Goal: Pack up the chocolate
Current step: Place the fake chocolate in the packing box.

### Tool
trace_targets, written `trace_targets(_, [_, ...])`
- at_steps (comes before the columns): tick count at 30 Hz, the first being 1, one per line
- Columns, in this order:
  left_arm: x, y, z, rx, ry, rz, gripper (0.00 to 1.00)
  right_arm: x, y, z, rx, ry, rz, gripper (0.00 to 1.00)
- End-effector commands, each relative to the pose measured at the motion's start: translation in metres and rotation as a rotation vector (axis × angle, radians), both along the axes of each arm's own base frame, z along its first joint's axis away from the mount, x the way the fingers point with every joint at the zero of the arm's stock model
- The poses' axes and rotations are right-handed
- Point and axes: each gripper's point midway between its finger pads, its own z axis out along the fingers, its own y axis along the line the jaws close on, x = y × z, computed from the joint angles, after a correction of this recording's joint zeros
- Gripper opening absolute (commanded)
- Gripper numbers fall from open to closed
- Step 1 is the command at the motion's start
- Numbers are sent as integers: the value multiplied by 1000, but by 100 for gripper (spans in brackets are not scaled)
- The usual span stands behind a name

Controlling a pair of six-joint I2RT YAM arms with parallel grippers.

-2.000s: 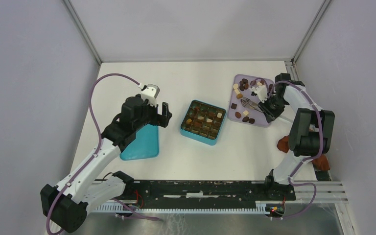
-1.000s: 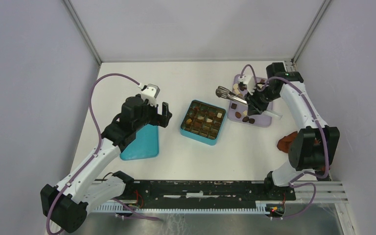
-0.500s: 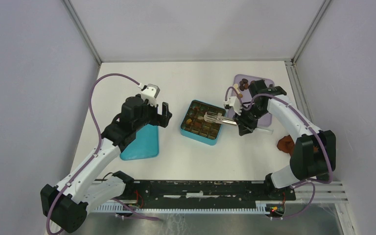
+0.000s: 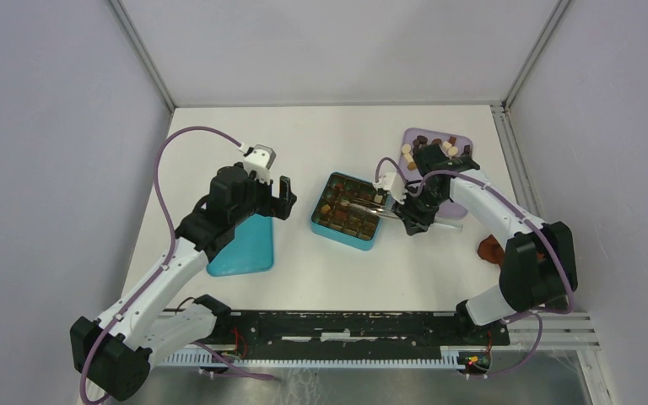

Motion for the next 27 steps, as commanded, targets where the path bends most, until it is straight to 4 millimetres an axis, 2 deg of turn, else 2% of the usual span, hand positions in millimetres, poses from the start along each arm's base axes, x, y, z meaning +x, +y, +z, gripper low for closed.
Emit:
trace_targets(1, [3,-1,6,10,-30,-19,96,8,2,-3,-22,-33,-23,4])
trace_targets(13, [3,-2,6,9,-30,-22,96,6,2,-13,-55,-22,-18,22])
trace_targets(20, [2,-2,6,8,-30,-24,96,7,4,-13,-59,-23,-15,37])
trace_targets(27, [3,-2,6,7,-29,-25,96,8,5,-9,-53,-35,-14,44])
